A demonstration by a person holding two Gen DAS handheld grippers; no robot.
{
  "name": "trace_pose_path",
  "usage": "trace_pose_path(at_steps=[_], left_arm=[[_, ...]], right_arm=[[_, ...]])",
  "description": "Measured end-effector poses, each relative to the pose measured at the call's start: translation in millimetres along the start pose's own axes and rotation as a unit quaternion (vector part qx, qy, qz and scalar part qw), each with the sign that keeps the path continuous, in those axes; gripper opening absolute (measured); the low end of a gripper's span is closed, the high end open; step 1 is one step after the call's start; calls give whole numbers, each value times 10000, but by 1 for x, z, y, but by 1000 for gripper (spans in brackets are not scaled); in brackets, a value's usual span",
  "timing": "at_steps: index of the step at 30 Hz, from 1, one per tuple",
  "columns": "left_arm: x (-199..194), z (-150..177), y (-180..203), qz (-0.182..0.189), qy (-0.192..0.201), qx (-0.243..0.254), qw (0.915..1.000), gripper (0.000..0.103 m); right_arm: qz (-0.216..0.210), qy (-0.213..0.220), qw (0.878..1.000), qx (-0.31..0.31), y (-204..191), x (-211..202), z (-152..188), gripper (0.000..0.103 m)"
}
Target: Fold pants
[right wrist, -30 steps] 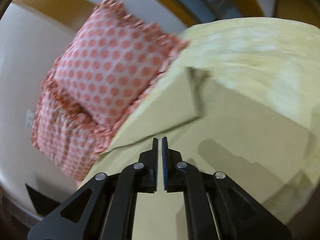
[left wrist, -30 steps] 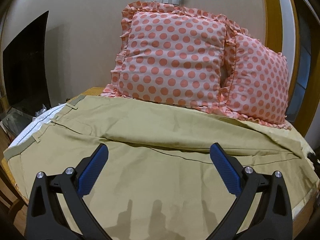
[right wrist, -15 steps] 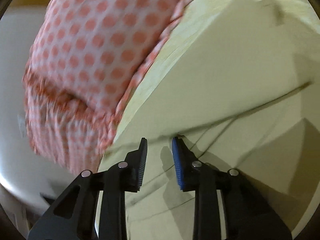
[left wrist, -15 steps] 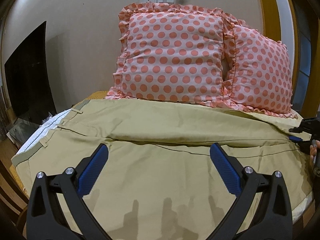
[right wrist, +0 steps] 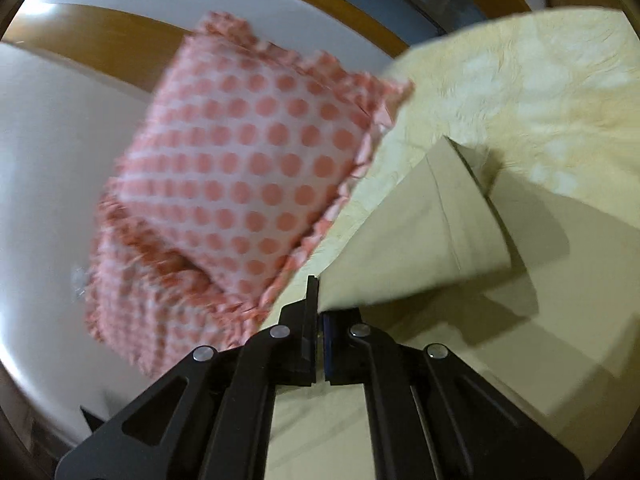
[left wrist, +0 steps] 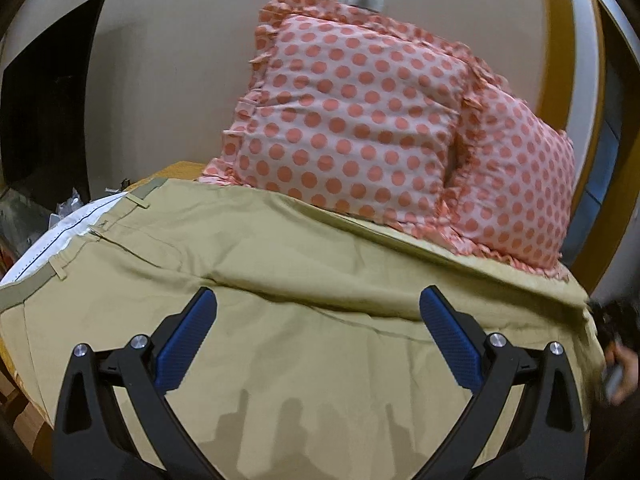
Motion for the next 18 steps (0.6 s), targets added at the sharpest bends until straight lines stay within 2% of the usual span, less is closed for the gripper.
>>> trace_pose_path(at_steps=[3,5,7,10,11,13,16,17,18], left_arm=[[13,-21,-8,-38,-59,-171,9998,101],[30,-34,-12,-73,-167,-263,9995,101],[61,-49,-16,-171,-412,-341,9984,100],[105,-61,-25,-378,-901,-585,9935,89],[126,-65,-30,-457,-1102,-773,9898,87],[148,-69,-36,-648,-1195,-966,9860,85],[184,-77,-42,-1113,-1302,-942,9807,84],[195,-77,-46,-1243,-1387,-948,9779,77],[210,-76,-53,-1330,-1570,-1040,9731,58]], right_arm=[[-85,169,9997,-157,1,-35,17,2],[-69,198,9996,-176,2,-39,26,2],[-37,156,9998,-144,3,-34,32,2],[-48,119,9999,-52,7,-29,33,2],[-53,113,9999,-67,7,-27,32,2],[-44,121,9998,-120,7,-28,32,2],[-80,92,9998,-184,10,-29,32,2],[-92,82,9997,-197,10,-28,32,2],[-90,76,9997,-207,11,-27,32,2]])
Point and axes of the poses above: each gripper's, at about its wrist camera, not at the fingertips, and x roughly the way its jaws point, y to its right, z to its underside, the point moved 4 cm from there along x, roughly the way its jaws point, and after that the axes turned 9 degrees about -x, right-handed, at the moved point
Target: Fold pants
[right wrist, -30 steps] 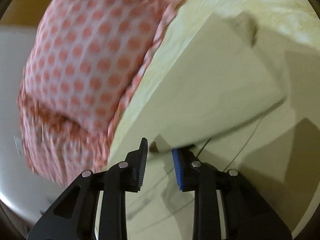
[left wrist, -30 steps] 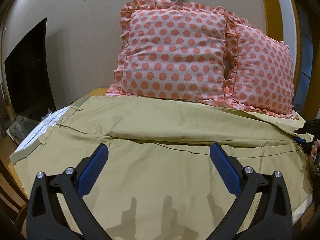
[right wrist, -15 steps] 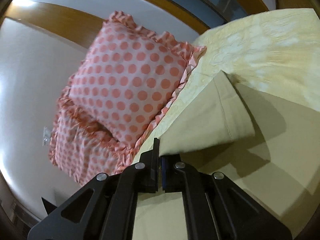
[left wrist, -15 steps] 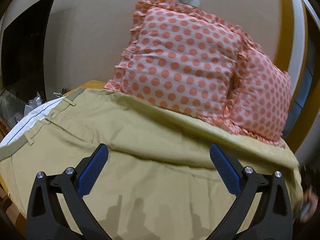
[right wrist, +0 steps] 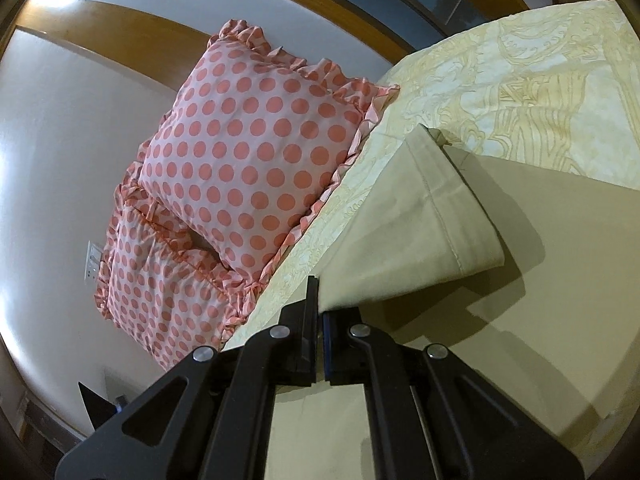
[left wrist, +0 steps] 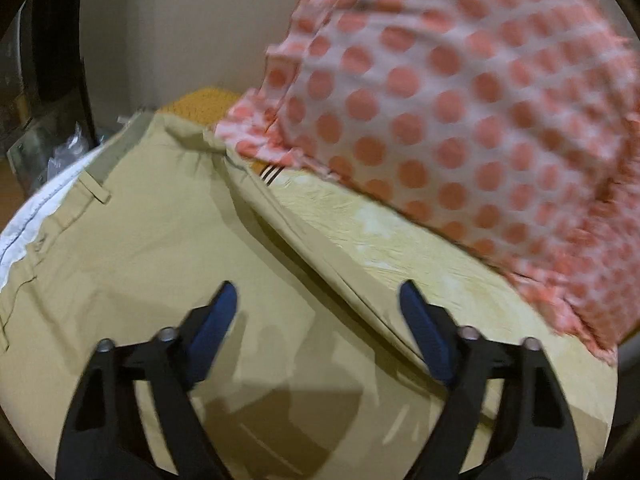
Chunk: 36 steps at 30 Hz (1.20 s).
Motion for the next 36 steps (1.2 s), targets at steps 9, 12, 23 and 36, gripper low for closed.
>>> trace_pose_path(at_steps=[9,12,23,36], left_arm=[[-87,19,-47,1156,321,-200,9926,5],[-146,65,-77,1272,633,-38,9898,5],[-178,201,-159,819,417,-368,9951,5],[-185,218,-169,832,508,-281,9948,3]], right_arm=[[-113,332,9984,-434,-21,-31,-18,2],[28,370,9985,-413,-13,-47,-17,2],[635,55,9980,-32,40,-68,11,2],[976,-16,9952,-25,50,-87,25,2]])
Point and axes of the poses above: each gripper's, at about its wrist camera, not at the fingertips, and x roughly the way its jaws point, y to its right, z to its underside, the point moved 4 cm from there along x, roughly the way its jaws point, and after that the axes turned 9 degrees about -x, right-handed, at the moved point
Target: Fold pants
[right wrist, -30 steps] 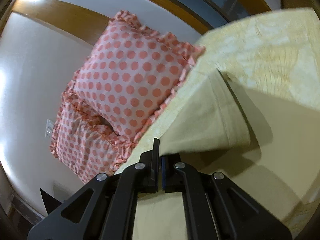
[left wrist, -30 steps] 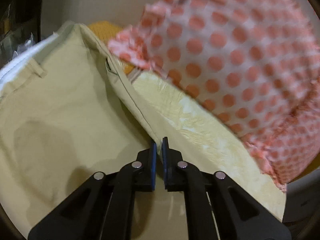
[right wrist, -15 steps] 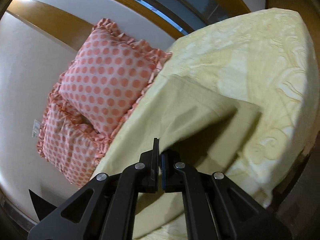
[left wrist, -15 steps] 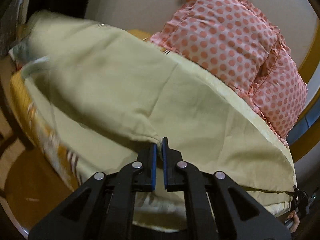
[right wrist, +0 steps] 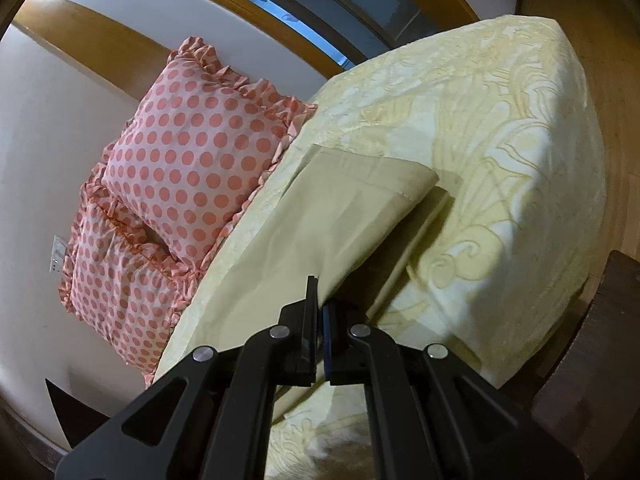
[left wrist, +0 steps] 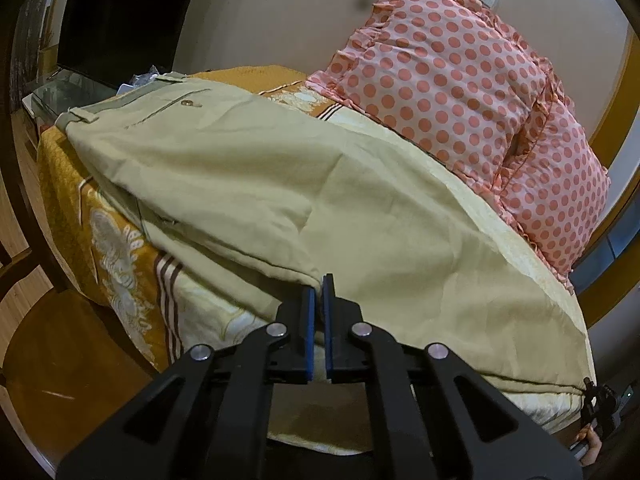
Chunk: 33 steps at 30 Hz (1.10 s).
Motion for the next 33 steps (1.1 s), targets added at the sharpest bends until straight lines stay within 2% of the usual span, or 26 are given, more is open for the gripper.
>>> trace_pose_path(at_steps=[5,6,7,9,10,11,12,14,16,20,21,22,25,28,29,33], left_arm=[[-2,9,-1,-72,153,241,9996,5],[-5,9,-1,-93,218,288,9993,12],[-10,8,-2,-123,326,327,9989,16],[-23,6,-3,-205,585,458,9970,33],[-29,5,-3,-298,748,512,9954,38],[-41,1,-5,-532,1109,590,9907,50],[-48,-2,-6,-633,1314,633,9873,55],[-60,-10,-6,-758,1649,689,9810,58],[-62,-20,-6,-792,1796,716,9779,63],[-45,-33,-6,-799,1669,749,9799,63],[-38,-35,-7,-826,1624,753,9804,64],[-32,-37,-9,-857,1581,751,9808,65],[-16,-37,-17,-929,1379,709,9835,69],[3,-33,-30,-948,1004,569,9888,72],[4,-31,-30,-969,1075,646,9874,73],[5,-26,-26,-1019,1113,825,9851,80]], right_arm=[[386,-95,9978,-534,-9,1,0,5],[440,-76,9975,-546,-11,-2,-1,16],[447,-4,9975,-556,-11,-6,-2,35],[753,508,9934,-699,-13,-25,-9,63],[890,650,9909,-776,-13,-29,-11,64],[1063,749,9876,-879,-11,-32,-14,64],[1130,737,9866,-918,-8,-31,-15,64],[1228,586,9875,-794,3,-22,-15,62],[1322,685,9845,-930,3,-21,-14,58],[1058,528,9855,-1216,-8,-13,-2,41],[959,471,9869,-1211,-10,-11,0,27],[787,368,9899,-1121,-8,-6,2,18],[756,469,9880,-1265,-10,-1,0,6],[633,516,9825,-1672,-36,11,-7,5],[470,544,9806,-1824,-53,13,-10,5],[-574,474,9642,-2545,-145,26,-3,5]])
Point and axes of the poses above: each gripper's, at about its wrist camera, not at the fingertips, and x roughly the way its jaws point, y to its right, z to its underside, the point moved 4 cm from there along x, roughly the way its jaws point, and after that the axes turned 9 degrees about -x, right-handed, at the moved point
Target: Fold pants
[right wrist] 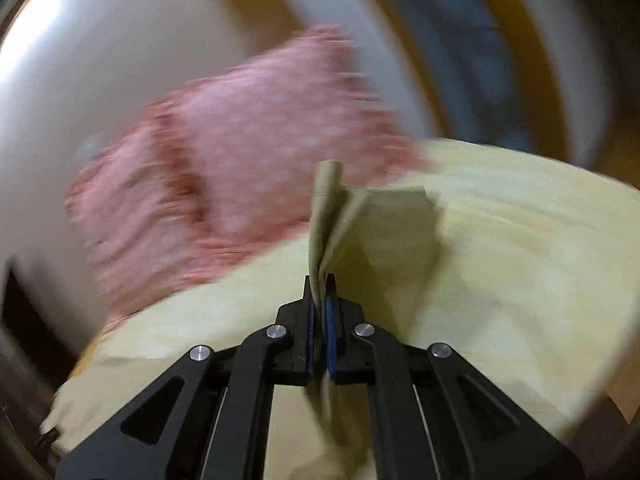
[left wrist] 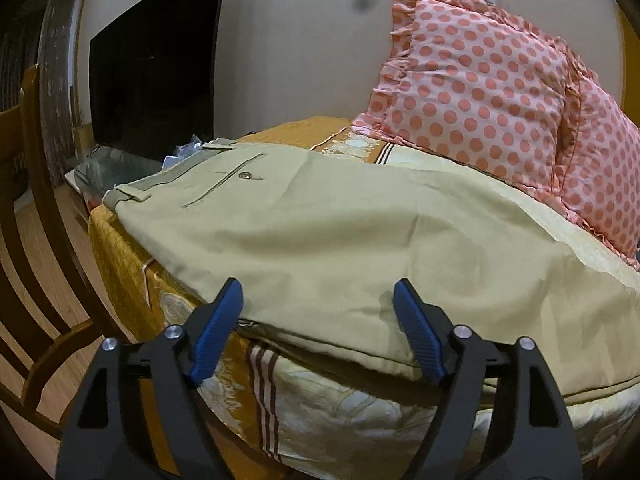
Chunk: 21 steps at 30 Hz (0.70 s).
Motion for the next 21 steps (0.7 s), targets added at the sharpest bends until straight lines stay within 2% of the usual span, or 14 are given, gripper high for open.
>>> trace_pose_path(at_steps=[2,3,6,7,9,10,11,12,13,15,17,19,20,21], left_arm=[[0,0,1,6,9,-6,10000,82],[1,-1,1,16,7,-27,10000,83],[-2,-4,-2,104,-5,-191,9998,83],[-3,-6,-4,164,-6,-268,9995,83],[-5,-10,-10,180,7,-381,9991,83],[-7,-11,-15,140,33,-425,9990,83],[-8,-13,-19,103,61,-462,9989,83],[-9,-14,-26,47,107,-528,9985,83],[-9,-16,-34,-6,136,-596,9981,83],[-7,-18,-49,-91,159,-777,9968,83],[-4,-20,-61,-117,145,-982,9950,83],[0,-21,-71,-74,137,-1216,9925,83],[1,-22,-75,-69,120,-1283,9916,83],[4,-23,-78,-61,94,-1341,9909,82]], right_arm=[[-780,-13,9962,-388,-62,15,-9,5],[-1343,-94,9888,-651,-107,25,-6,5],[-2418,-499,9617,-1191,-196,40,21,5],[-2799,-845,9450,-1464,-231,48,43,5],[-3204,-1712,9079,-2090,-281,60,92,11],[-3311,-2248,8811,-2518,-303,63,124,19],[-3339,-2509,8648,-2788,-313,60,145,24],[-3388,-2586,8559,-2928,-319,55,157,39],[-3457,-2422,8559,-2988,-320,44,161,56],[-3511,-2155,8625,-2940,-318,32,153,69],[-3371,-1639,8815,-2872,-309,23,134,69],[-2707,-1342,9016,-3096,-305,28,127,69],[-2424,-1476,9019,-3257,-304,36,131,68],[-2186,-1840,8943,-3444,-305,48,143,67]])
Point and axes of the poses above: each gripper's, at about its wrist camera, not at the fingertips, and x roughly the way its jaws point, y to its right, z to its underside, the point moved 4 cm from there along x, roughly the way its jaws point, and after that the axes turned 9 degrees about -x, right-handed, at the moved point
